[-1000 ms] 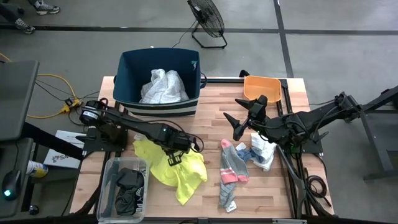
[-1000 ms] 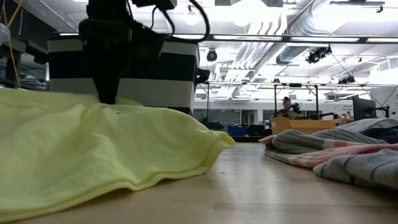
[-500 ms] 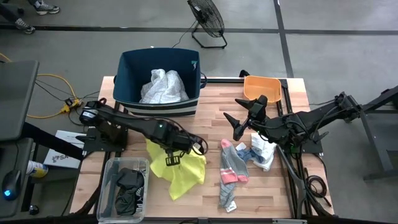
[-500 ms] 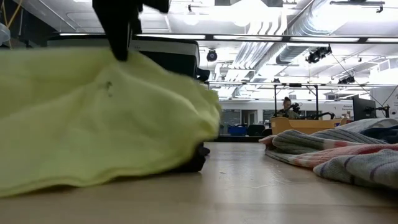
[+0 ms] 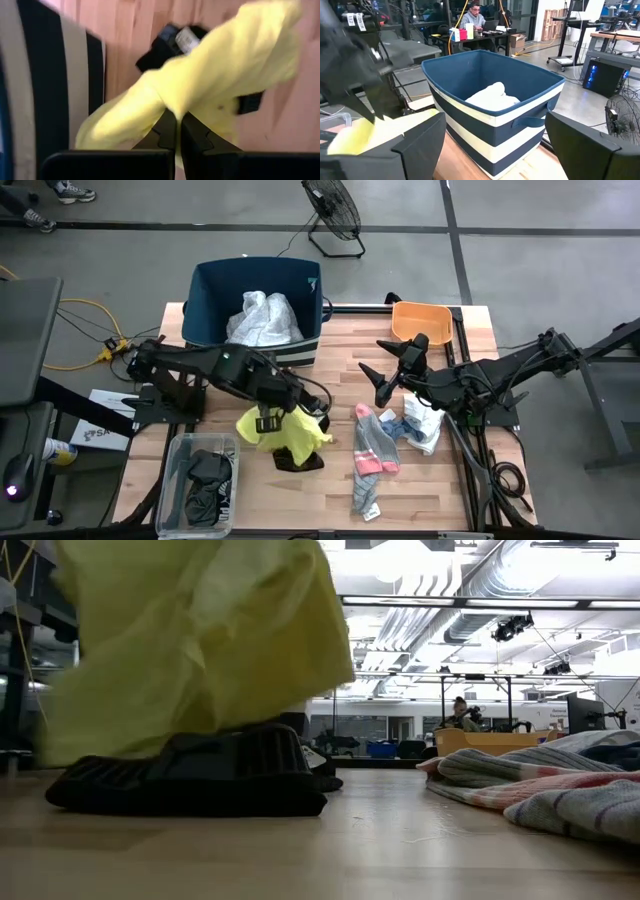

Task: Pick & Place Cloths
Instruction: Put the yellow shirt into the laundry bin

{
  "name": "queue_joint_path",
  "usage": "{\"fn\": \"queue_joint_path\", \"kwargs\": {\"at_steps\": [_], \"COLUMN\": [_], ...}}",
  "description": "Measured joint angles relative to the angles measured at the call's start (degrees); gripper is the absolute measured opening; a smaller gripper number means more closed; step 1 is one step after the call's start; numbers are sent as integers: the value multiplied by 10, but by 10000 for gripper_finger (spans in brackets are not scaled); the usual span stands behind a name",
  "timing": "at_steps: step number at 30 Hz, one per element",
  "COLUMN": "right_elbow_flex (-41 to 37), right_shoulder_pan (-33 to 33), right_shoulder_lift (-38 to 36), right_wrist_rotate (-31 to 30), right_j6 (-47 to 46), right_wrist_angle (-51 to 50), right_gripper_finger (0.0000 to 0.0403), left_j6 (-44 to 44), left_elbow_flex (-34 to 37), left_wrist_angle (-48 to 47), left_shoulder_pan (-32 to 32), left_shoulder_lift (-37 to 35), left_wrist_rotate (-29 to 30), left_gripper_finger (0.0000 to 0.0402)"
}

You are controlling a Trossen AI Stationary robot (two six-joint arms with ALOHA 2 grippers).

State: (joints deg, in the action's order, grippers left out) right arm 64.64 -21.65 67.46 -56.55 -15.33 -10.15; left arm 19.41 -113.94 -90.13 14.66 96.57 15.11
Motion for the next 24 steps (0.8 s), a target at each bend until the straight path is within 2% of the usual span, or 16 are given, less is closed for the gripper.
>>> {"fn": "queue_joint_path", "kwargs": {"at_steps": [7,11,17,24], "right_elbow_flex": [0,0,0,0], "right_shoulder_pan": [0,0,1,10], "right_shoulder_lift": [0,0,13,46], "right_wrist_rotate": [1,33,92,146], "right_j6": [1,1,4,14], "right_wrist_angle": [0,-2,-1,8], "right_gripper_finger": [332,332,332,332], "left_j6": [-58,-91,-136,-168], "left_elbow_flex": [-116,-161,-199,-203], "left_wrist_angle": [1,1,1,1], "left_shoulder_pan": [0,0,0,0], "left_shoulder_lift": [0,0,0,0], "left_wrist_rotate": [-18,-7,15,53], "left_gripper_finger": [0,0,0,0]}}
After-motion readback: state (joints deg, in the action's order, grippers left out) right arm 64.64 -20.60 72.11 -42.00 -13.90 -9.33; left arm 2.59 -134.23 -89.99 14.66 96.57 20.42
